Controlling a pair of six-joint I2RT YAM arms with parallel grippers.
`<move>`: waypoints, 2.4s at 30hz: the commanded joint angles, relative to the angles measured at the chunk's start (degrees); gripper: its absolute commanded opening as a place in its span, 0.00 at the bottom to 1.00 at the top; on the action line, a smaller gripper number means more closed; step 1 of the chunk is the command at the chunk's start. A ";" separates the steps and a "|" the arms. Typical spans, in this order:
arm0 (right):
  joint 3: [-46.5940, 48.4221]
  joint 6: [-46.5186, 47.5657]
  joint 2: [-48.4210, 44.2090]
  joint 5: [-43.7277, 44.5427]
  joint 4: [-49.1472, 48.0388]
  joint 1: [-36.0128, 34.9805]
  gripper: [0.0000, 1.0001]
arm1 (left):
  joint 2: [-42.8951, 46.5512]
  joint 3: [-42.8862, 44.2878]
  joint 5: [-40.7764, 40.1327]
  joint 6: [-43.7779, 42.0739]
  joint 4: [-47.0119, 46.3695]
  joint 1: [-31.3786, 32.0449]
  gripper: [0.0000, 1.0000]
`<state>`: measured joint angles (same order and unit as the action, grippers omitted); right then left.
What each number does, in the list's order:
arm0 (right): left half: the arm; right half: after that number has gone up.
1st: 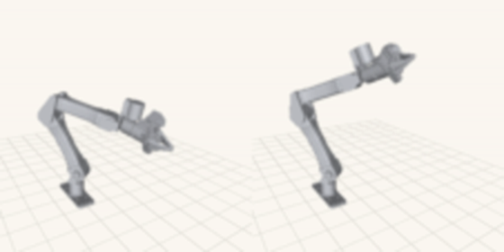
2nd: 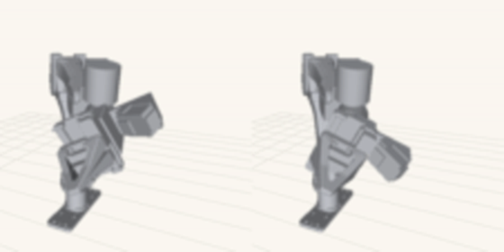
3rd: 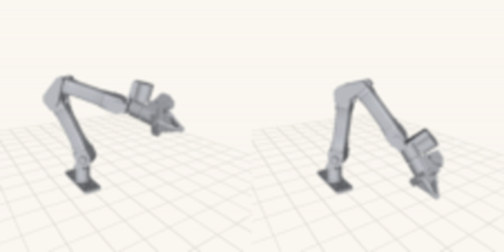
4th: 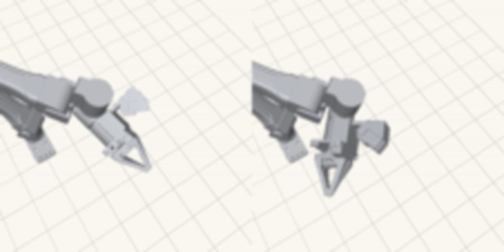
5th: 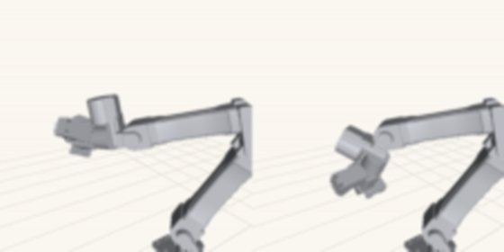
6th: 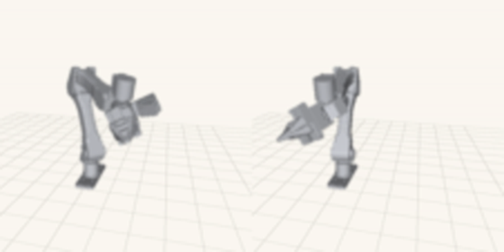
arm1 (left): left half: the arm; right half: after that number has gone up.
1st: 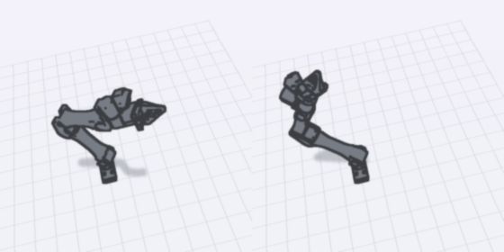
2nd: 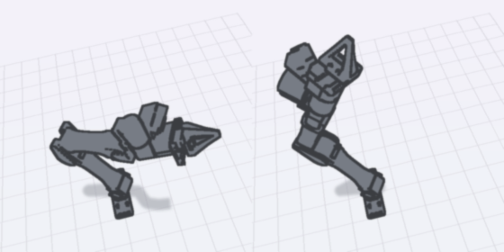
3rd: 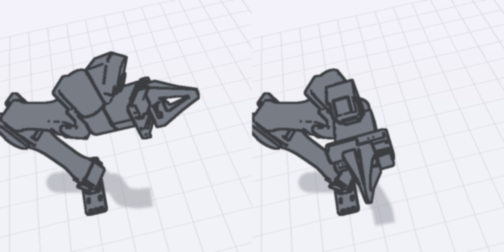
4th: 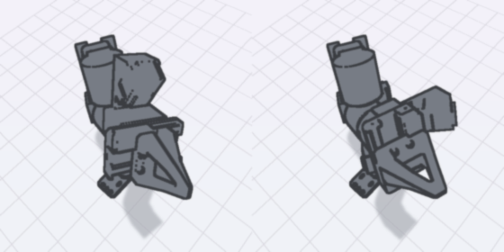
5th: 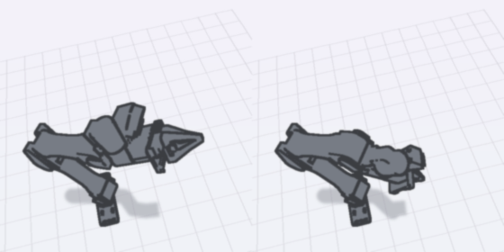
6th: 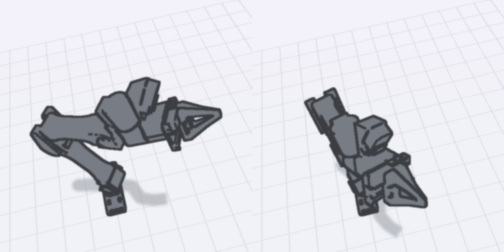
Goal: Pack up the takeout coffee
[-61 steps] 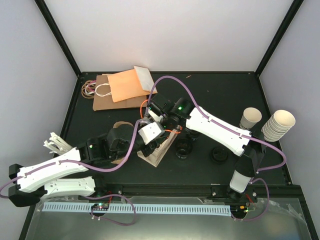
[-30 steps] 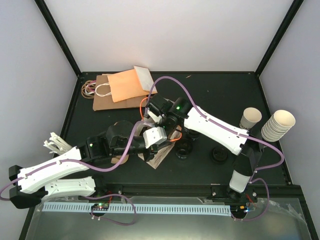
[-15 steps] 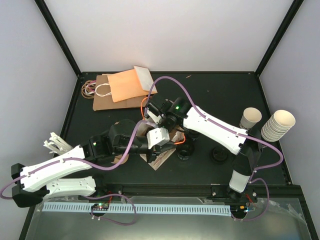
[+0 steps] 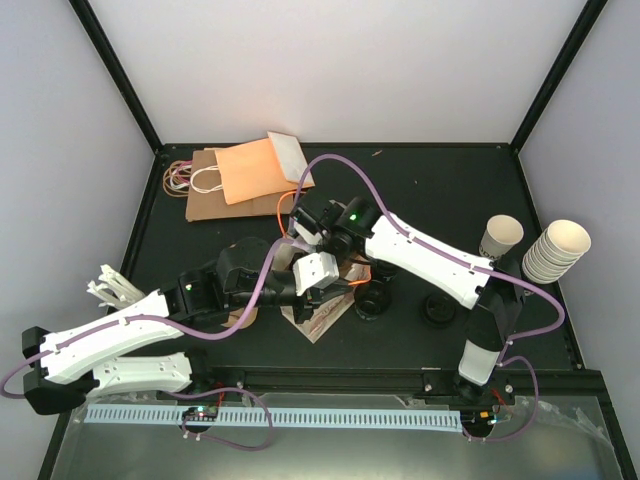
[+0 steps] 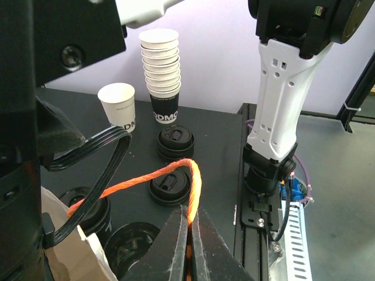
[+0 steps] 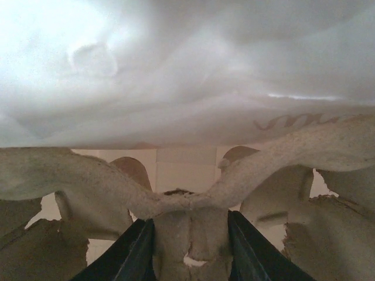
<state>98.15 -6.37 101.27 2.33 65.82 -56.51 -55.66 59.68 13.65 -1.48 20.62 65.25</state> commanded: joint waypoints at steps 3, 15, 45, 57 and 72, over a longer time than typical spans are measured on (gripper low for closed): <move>-2.49 -0.78 1.21 -0.56 -0.81 -0.09 0.33 | -0.07 2.82 0.29 -0.19 -1.18 0.05 0.01; -6.98 -1.82 0.96 -0.82 -3.55 -0.09 0.33 | -0.63 3.07 0.68 -0.29 -0.68 0.13 0.02; -13.97 -3.19 -0.27 -0.96 -9.87 -0.22 0.33 | -0.85 3.57 -0.57 0.12 0.19 0.21 0.04; -13.26 -2.92 -0.11 -0.90 -9.92 -0.27 0.33 | 3.08 10.14 -16.61 5.29 11.41 -0.66 0.65; -13.35 -2.44 -0.36 -0.93 -10.06 -0.26 0.33 | 4.09 17.58 -23.11 22.27 36.24 -17.62 0.64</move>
<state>84.66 -9.10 101.38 1.23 56.42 -56.51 -53.17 76.58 -7.55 16.56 49.71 51.20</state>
